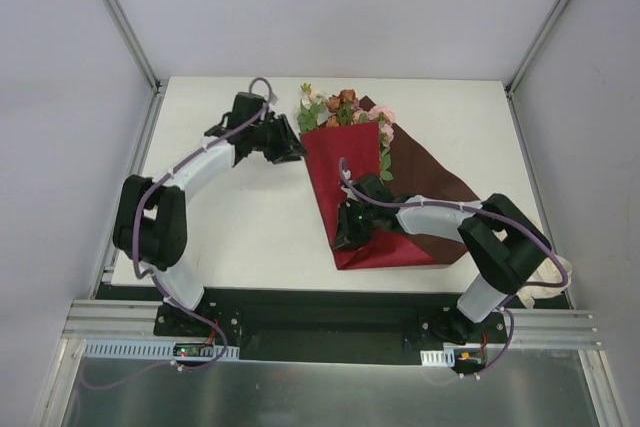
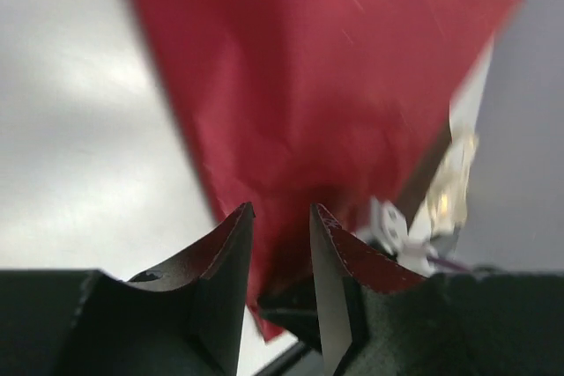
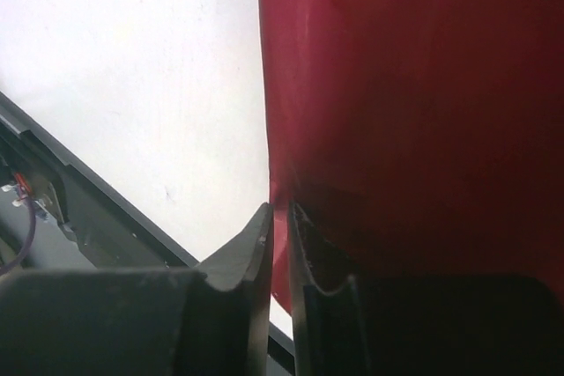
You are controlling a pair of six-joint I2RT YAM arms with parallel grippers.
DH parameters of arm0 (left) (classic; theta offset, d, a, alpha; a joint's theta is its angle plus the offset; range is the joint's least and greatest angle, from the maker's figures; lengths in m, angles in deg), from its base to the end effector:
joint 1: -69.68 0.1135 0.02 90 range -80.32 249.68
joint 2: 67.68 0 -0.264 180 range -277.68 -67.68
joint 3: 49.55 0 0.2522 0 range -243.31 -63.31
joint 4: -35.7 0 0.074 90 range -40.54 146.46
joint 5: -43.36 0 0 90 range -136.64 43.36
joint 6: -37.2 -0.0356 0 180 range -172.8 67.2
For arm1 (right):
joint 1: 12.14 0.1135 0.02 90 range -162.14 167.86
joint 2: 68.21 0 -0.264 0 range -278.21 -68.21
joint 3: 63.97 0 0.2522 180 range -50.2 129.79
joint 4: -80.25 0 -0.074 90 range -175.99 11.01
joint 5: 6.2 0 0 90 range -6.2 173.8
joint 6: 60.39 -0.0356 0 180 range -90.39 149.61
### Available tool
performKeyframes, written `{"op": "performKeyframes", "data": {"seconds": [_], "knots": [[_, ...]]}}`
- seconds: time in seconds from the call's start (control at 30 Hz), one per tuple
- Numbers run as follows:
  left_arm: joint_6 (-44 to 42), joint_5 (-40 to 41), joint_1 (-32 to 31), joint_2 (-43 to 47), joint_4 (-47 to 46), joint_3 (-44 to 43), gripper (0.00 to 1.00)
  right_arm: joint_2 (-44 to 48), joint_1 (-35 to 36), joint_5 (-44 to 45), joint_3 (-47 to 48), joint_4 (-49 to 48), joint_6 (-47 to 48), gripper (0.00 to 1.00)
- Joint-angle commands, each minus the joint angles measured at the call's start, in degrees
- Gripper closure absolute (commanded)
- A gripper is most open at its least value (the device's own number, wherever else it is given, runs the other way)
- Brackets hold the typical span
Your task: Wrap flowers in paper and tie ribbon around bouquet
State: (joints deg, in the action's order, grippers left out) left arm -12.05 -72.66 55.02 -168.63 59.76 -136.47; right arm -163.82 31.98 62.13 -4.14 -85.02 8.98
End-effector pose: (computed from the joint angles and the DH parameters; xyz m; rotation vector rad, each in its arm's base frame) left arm 0.3813 -0.1159 0.2462 -0.2724 2.3439 -1.0103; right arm 0.2195 0.2312 0.1461 -0.7053 2.5135 0.9215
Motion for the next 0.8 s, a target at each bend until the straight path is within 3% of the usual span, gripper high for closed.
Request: {"op": "performKeyframes", "data": {"seconds": [0.0,0.23,0.43,0.53,0.57,0.63,0.77], "knots": [[-5.24,-5.70,-9.94,5.23,-2.22,7.59,0.68,6.92,-0.69,4.44,-1.23,8.16,3.30,0.80],[-3.49,-0.80,-21.02,9.02,-6.87,14.54,0.67,15.00,-4.92,6.81,-6.15,11.42,5.07,0.70],[-1.55,-3.59,-25.86,1.04,-10.13,10.07,0.69,25.02,-10.88,11.47,-12.22,15.55,4.80,0.64],[-1.55,-5.61,-27.96,-4.06,-10.13,4.36,0.76,25.30,-13.97,11.21,-14.07,15.64,5.50,0.71],[-1.29,-5.71,-28.41,-5.30,-10.13,3.30,0.78,25.13,-14.23,11.56,-14.25,15.64,5.59,0.84],[-0.24,-6.23,-29.28,-8.37,-10.13,0.31,0.79,25.21,-15.46,10.78,-14.33,15.20,5.59,0.94],[1.43,-7.46,-30.43,-13.91,-11.80,-4.96,0.80,27.67,-16.17,11.91,-14.77,15.99,5.06,0.95]]}}
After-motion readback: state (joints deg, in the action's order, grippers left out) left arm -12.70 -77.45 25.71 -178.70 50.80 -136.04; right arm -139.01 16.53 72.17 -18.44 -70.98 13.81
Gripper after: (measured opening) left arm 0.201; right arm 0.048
